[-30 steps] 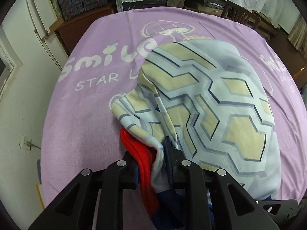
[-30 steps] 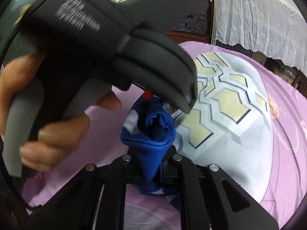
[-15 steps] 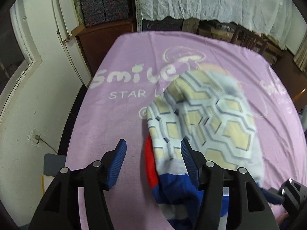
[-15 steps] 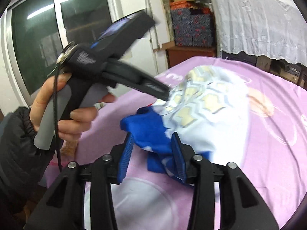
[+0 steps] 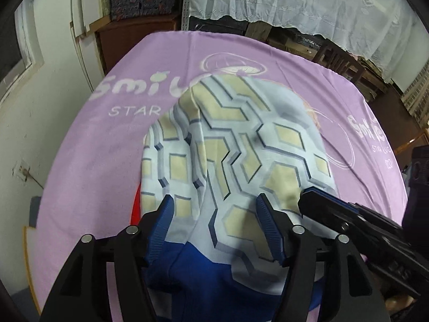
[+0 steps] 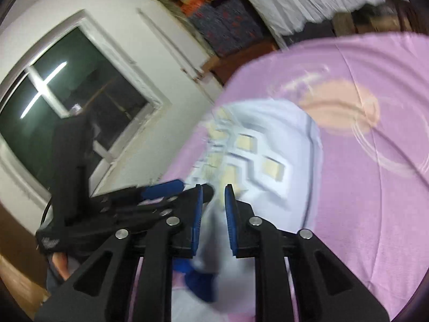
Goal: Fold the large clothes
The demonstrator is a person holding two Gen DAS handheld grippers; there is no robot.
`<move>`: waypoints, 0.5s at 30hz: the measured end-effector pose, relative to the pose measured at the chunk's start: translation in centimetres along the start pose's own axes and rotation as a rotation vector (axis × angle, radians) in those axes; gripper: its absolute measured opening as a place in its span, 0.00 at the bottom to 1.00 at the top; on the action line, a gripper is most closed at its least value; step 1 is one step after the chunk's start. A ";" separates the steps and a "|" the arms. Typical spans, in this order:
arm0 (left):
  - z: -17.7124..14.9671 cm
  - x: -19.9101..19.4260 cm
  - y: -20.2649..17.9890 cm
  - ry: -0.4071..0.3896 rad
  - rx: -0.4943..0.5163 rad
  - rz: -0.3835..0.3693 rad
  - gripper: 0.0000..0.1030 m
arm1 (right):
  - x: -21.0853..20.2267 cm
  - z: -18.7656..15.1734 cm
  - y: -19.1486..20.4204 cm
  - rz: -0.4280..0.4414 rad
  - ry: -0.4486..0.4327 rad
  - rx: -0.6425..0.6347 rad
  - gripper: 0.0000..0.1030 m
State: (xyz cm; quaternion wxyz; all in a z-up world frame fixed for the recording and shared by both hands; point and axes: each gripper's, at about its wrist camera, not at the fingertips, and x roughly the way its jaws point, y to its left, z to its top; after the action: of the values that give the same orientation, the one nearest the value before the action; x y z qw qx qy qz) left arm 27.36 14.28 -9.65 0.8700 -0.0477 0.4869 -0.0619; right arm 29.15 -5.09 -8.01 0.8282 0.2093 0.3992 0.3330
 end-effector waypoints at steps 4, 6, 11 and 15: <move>-1.1 1.9 0.4 -0.018 -0.030 -0.008 0.79 | 1.7 -1.5 -2.5 -0.007 0.032 0.039 0.00; -1.7 2.0 0.1 -0.054 -0.020 0.020 0.82 | 2.0 -2.0 -3.5 -0.022 0.047 0.038 0.00; -2.1 1.4 0.4 -0.082 -0.017 0.016 0.82 | 2.2 -2.4 -3.5 -0.022 0.054 0.034 0.00; -3.2 -0.3 0.3 -0.146 -0.004 0.043 0.82 | 1.8 -2.7 -4.0 -0.008 0.047 0.058 0.00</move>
State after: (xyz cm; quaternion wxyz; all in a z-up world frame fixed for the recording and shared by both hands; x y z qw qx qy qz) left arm 24.50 14.54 -11.12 0.9042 -0.0433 0.4231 -0.0385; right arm 29.30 -6.33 -12.97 0.8135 0.2241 0.4287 0.3228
